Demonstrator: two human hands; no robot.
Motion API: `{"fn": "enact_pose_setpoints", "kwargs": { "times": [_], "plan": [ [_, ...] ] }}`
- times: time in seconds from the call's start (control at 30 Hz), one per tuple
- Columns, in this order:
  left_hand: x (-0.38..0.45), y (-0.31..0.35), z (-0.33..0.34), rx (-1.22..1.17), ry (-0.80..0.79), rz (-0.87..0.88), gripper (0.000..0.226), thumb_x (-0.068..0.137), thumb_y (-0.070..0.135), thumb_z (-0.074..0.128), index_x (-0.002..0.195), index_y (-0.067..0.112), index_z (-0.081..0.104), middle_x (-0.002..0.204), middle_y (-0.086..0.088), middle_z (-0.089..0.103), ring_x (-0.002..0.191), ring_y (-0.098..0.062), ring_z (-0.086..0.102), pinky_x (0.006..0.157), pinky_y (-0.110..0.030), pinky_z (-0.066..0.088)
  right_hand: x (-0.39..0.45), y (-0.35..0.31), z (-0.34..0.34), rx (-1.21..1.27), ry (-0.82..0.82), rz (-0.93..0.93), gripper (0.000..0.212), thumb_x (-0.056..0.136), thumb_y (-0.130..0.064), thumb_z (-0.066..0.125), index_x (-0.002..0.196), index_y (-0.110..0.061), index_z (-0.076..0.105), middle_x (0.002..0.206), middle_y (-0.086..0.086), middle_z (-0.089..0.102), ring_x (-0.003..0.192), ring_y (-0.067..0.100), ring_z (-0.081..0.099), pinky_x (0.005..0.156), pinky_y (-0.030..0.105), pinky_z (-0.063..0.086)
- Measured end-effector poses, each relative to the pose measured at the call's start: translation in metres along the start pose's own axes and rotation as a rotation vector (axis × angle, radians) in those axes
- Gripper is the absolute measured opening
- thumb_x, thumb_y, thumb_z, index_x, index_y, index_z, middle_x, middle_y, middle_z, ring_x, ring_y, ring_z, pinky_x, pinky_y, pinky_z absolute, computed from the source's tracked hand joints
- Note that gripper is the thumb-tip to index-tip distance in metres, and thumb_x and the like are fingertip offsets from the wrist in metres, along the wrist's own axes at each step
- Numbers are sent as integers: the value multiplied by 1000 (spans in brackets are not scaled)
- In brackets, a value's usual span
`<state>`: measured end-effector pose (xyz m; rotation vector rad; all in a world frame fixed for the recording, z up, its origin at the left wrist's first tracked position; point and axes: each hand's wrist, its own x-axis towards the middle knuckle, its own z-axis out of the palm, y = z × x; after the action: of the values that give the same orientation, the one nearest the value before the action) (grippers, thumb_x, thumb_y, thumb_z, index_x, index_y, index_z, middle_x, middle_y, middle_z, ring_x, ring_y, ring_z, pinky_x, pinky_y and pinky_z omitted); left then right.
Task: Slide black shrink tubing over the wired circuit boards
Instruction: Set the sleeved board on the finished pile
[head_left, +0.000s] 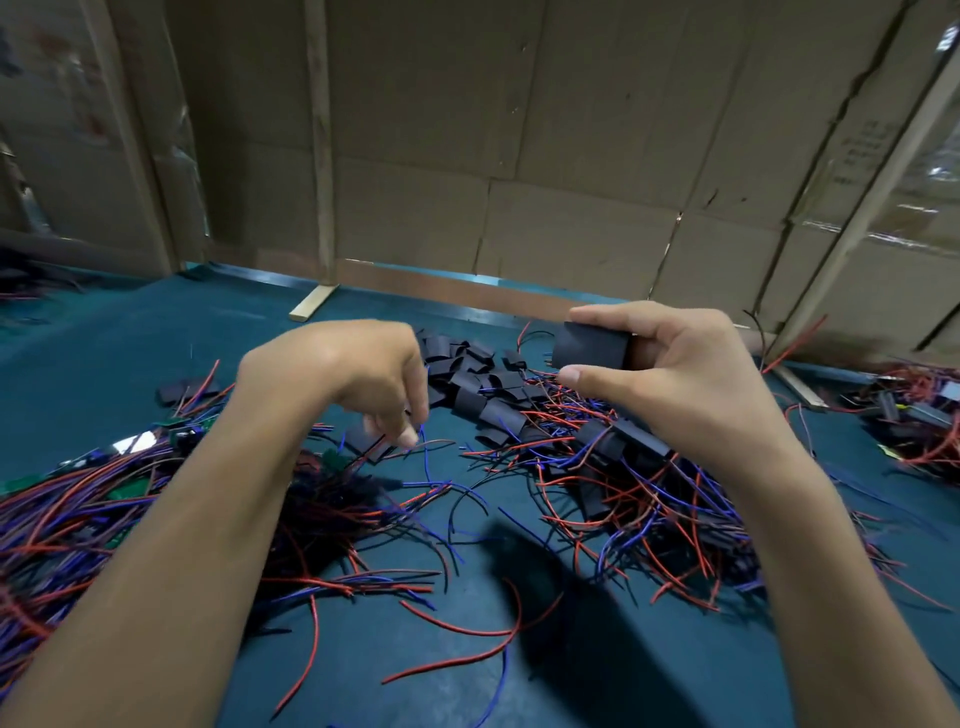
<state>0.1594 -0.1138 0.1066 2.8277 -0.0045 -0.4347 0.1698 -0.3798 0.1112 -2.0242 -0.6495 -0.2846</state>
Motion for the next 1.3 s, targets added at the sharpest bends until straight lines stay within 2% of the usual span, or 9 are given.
{"fn": "enact_pose_setpoints", "kwargs": {
  "times": [0.17, 0.4, 0.6, 0.7, 0.77, 0.87, 1.03, 1.13, 1.3],
  "plan": [
    [-20, 10, -17, -158, 242, 208, 29, 71, 38, 89, 96, 34, 75, 72, 16, 75, 66, -1, 68, 63, -26, 46, 0, 2, 6, 221, -115, 56, 32, 79, -9, 85, 109, -14, 74, 84, 8, 79, 74, 25, 77, 73, 35, 62],
    [-39, 18, -28, -491, 486, 461, 31, 74, 27, 88, 102, 28, 75, 72, 2, 76, 63, -7, 69, 64, -17, 51, -1, 0, 20, 492, -191, 131, 32, 90, 15, 61, 95, -13, 75, 85, 10, 70, 58, 26, 69, 45, 32, 56],
    [-46, 24, -28, -472, 472, 520, 32, 76, 27, 87, 105, 27, 74, 73, 2, 77, 67, -12, 72, 62, -18, 51, -4, -4, 41, 370, -338, 179, 28, 94, 8, 60, 107, -9, 78, 63, 7, 63, 50, 20, 61, 55, 26, 56],
    [-48, 29, -28, -469, 497, 557, 33, 76, 27, 87, 106, 27, 74, 73, 5, 76, 72, -13, 74, 72, -32, 57, -8, -8, 51, 364, -390, 166, 22, 86, -6, 78, 107, -12, 79, 81, 3, 74, 57, 21, 67, 63, 32, 60],
    [-47, 34, -26, -469, 478, 564, 34, 77, 26, 87, 108, 26, 73, 76, 6, 77, 76, -15, 74, 80, -41, 59, -9, -9, 59, 361, -382, 150, 18, 83, -14, 83, 101, -12, 81, 88, 10, 75, 60, 25, 70, 66, 39, 62],
    [-38, 42, -16, -454, 335, 539, 45, 79, 32, 84, 120, 27, 68, 93, 6, 77, 84, -14, 74, 85, -39, 58, -8, -6, 69, 356, -278, 135, 12, 89, -11, 77, 77, -11, 80, 63, 6, 66, 53, 23, 70, 58, 29, 59],
    [-15, 28, -8, -198, 184, 281, 92, 55, 88, 59, 134, 41, 52, 122, 19, 63, 104, 4, 60, 82, -18, 41, -4, 5, 66, 485, -207, 159, 19, 91, -2, 71, 78, -11, 81, 66, 6, 66, 58, 19, 67, 69, 46, 63],
    [-7, 11, -1, -127, -126, 250, 74, 58, 85, 71, 116, 41, 59, 90, 23, 73, 82, 8, 66, 85, -24, 49, -3, 10, 69, 589, -198, 202, 10, 88, -11, 74, 83, -6, 82, 79, 10, 72, 62, 19, 66, 65, 33, 62],
    [3, -1, 2, -175, -55, 237, 28, 75, 52, 82, 89, 29, 76, 77, 4, 73, 73, -16, 63, 75, -32, 46, -3, 14, 72, 641, -185, 222, 15, 78, -21, 77, 82, -7, 81, 80, 4, 72, 61, 18, 63, 63, 30, 61]
  ]
}}
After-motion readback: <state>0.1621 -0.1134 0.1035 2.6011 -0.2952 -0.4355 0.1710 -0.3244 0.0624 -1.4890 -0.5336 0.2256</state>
